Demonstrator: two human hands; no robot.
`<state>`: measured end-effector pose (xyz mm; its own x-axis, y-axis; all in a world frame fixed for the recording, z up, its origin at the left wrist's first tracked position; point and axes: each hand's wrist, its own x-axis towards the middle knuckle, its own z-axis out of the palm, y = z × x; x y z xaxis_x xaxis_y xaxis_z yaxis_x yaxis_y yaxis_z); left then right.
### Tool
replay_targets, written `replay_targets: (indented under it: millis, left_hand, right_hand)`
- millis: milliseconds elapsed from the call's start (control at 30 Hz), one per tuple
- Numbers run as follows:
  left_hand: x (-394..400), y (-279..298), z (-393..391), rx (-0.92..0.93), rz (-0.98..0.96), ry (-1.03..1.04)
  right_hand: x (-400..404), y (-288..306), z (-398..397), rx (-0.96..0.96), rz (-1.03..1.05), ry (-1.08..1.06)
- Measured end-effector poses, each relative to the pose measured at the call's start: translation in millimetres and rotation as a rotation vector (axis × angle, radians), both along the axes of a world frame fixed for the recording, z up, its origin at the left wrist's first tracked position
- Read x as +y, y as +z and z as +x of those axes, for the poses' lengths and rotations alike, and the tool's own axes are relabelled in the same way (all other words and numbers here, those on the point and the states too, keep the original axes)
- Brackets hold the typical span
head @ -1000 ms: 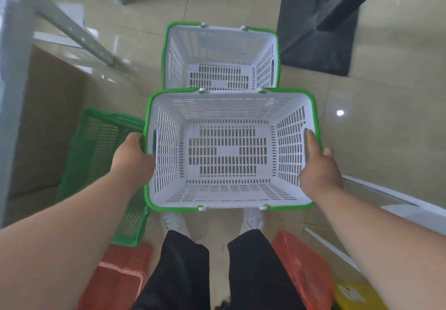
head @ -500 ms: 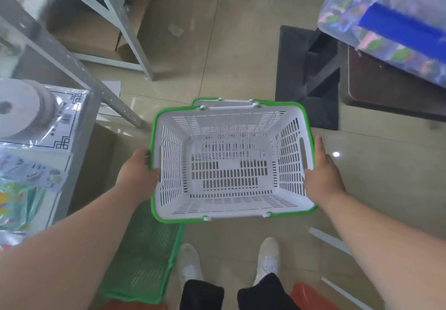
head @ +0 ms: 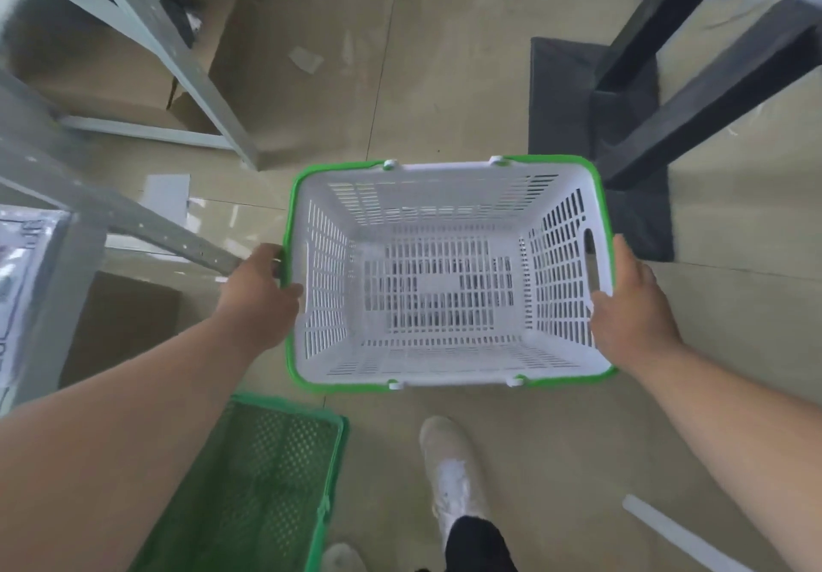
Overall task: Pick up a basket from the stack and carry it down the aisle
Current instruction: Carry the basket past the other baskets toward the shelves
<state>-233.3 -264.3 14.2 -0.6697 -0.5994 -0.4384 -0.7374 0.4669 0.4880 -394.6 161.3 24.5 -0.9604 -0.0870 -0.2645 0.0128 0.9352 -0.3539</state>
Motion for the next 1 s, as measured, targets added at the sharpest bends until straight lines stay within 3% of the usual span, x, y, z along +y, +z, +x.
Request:
replay_targets:
  millis: [433, 533, 667, 833, 1000]
  left_hand:
    - [16.3, -131.1, -28.1, -0.176, -0.096, -0.062]
    - [19.3, -154.2, -30.9, -0.169, -0.012, -0.039]
    - [22.9, -180.2, -21.1, -0.182, 0.162, 0.023]
    - [28.1, -187.4, 9.5, -0.171, 0.132, 0.06]
    - [23.2, -137.0, 54.4, -0.148, 0.06, 0.144]
  right_hand:
    - [-2.6, -123.7, -16.8, -0.184, -0.022, 0.011]
    - [3.4, -152.2, -15.1, -0.211, 0.094, -0.035]
    - [0.9, -180.7, -16.4, -0.296, -0.003, -0.252]
    - [-8.7, -181.0, -10.0, -0.165, -0.016, -0.331]
    - [-26.9, -129.2, 15.3, -0.133, -0.091, -0.298]
